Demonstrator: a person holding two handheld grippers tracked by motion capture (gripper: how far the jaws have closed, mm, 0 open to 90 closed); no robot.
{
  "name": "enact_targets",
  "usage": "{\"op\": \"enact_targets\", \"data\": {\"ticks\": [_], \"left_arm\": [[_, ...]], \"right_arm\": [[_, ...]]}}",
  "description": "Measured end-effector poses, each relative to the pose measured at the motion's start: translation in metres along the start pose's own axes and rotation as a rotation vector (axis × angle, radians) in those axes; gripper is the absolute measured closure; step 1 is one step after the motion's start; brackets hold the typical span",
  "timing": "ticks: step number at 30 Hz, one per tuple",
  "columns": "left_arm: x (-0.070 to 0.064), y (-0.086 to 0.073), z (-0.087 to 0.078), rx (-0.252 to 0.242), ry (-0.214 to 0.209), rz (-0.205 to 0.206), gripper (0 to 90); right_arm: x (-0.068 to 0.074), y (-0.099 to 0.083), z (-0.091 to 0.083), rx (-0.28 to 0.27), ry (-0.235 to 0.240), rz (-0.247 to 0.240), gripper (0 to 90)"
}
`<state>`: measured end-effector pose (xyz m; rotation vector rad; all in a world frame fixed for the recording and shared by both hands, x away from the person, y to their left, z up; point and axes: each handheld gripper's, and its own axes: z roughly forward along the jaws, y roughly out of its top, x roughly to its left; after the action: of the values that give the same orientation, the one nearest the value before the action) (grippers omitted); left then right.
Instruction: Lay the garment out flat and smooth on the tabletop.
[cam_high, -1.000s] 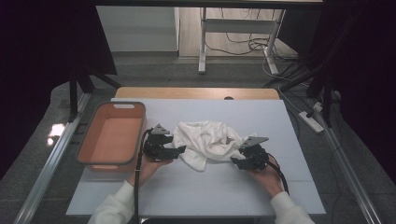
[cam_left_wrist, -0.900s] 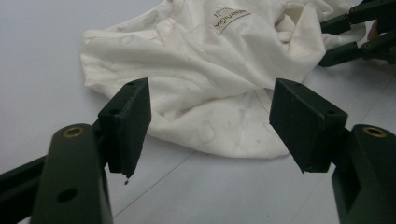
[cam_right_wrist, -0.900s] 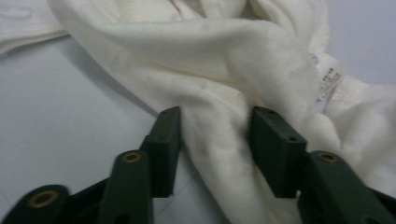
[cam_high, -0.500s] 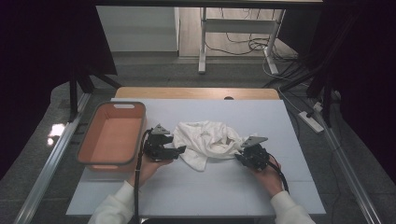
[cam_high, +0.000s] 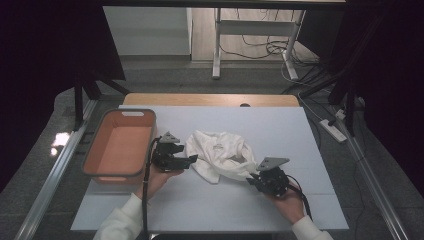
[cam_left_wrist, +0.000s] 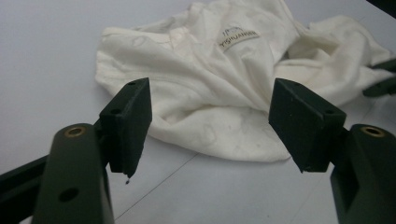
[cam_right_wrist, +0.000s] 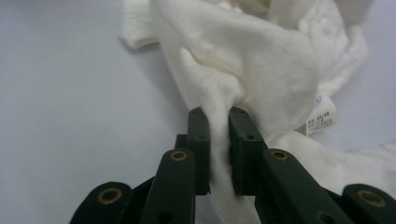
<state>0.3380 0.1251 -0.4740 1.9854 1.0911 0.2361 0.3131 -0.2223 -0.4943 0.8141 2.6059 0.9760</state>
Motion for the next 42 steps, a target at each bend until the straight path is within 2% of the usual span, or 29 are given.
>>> {"op": "enact_targets", "data": {"ticks": [5,10,16,18,19,21,24,26,30,33,38,40,42], "left_arm": [[0.000,0.001,-0.001,-0.007,0.000,-0.001,30.8],[0.001,0.001,-0.001,-0.004,0.000,-0.001,30.8],[0.002,0.001,-0.001,-0.005,-0.001,-0.004,30.8],[0.001,0.000,0.000,-0.004,-0.002,-0.005,30.8],[0.001,0.000,0.000,-0.004,-0.003,-0.005,30.8],[0.002,0.001,0.000,-0.002,-0.001,-0.005,30.8],[0.002,0.001,0.000,-0.003,0.002,-0.007,30.8],[0.002,0.001,0.001,-0.004,0.002,-0.010,30.7],[0.003,0.002,0.005,0.001,0.004,-0.015,30.7],[0.001,0.002,0.008,0.005,0.002,-0.010,30.8],[0.001,0.003,0.010,0.011,0.003,-0.008,30.7],[0.002,0.003,0.010,0.011,0.003,-0.010,30.7],[0.002,0.003,0.011,0.008,0.003,-0.014,30.7]], "right_arm": [[0.022,-0.005,-0.005,0.006,0.045,-0.025,79.8],[0.034,-0.006,-0.007,0.014,0.071,-0.030,79.8],[0.056,-0.010,-0.010,0.032,0.113,-0.060,79.7],[0.061,-0.013,-0.010,0.040,0.114,-0.074,79.1],[0.063,-0.014,-0.011,0.041,0.115,-0.072,77.9],[0.065,-0.015,-0.012,0.033,0.111,-0.078,68.2],[0.063,-0.013,-0.020,-0.021,0.096,-0.058,51.7],[0.059,-0.009,-0.028,-0.089,0.051,-0.041,42.7],[0.043,-0.002,-0.036,-0.161,-0.004,0.005,39.1],[0.027,0.003,-0.031,-0.169,-0.030,0.036,39.5],[0.012,0.013,-0.013,-0.157,-0.068,0.047,40.5],[0.009,0.018,-0.003,-0.141,-0.073,0.049,41.7],[0.009,0.022,0.008,-0.122,-0.072,0.031,43.2]]}}
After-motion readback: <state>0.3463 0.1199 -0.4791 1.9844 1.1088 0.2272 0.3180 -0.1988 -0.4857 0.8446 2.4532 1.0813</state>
